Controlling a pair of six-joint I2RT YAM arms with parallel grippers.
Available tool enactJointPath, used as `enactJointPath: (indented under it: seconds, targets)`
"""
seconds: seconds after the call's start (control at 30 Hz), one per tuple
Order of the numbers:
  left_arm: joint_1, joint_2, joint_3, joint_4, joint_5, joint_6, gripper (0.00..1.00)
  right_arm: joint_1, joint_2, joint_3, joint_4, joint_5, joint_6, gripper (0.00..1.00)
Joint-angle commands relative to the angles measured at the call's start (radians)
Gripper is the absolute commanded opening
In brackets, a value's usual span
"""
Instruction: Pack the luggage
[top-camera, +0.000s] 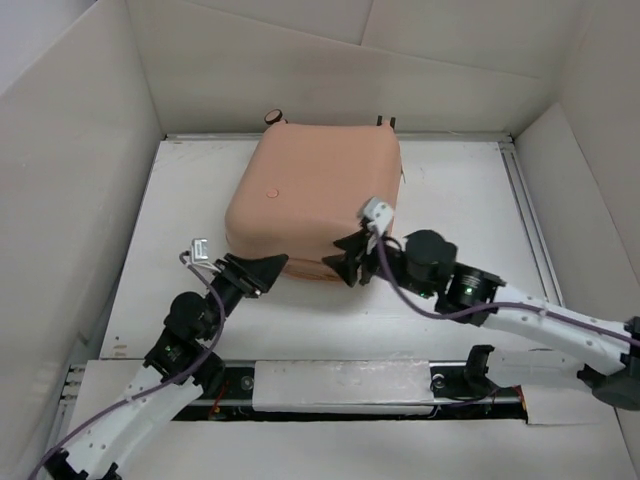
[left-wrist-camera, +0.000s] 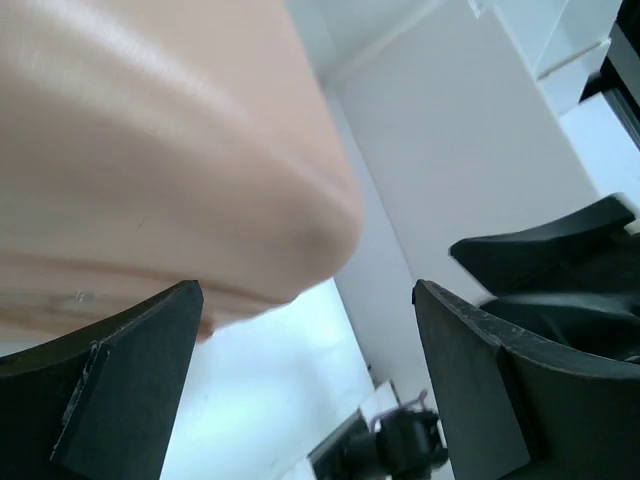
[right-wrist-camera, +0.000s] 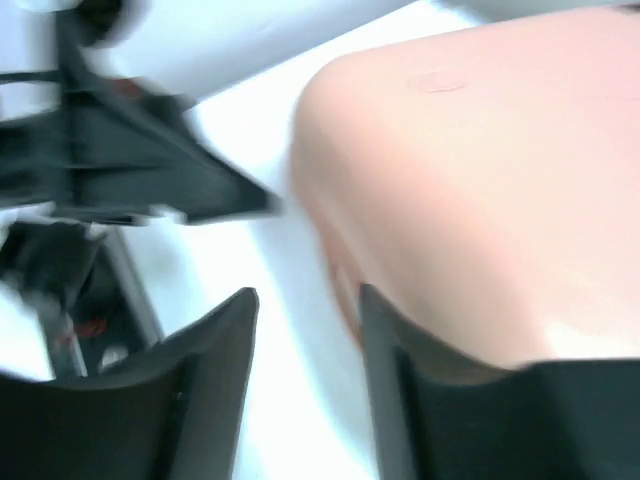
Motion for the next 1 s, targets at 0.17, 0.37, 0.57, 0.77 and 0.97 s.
enactJointPath:
  seconds: [0.17, 0.37, 0.57, 0.77, 0.97]
  targets:
    - [0.014, 0.556, 0.578, -0.154, -0.130, 0.161, 0.83, -0.364, -0.130, -0.027, -0.227, 0.215, 0.167, 0.00]
    - [0.297, 0.822, 0.996, -0.310, -0.116, 0.219, 0.78, -0.626, -0.139, -0.102, -0.226, 0.181, 0.219, 0.00]
    - [0.862, 0.954, 0.778, -0.176, 0.351, 0.106, 0.68, -0.784, 0.014, -0.137, -0.112, 0.007, 0.219, 0.00]
    - [0.863, 1.092, 0.584, 0.012, 0.434, 0.048, 0.64, -0.781, 0.209, -0.061, -0.024, -0.112, 0.185, 0.00]
    - [0.811, 1.163, 0.452, 0.176, 0.469, 0.011, 0.55, -0.729, 0.367, 0.012, 0.029, -0.139, 0.152, 0.00]
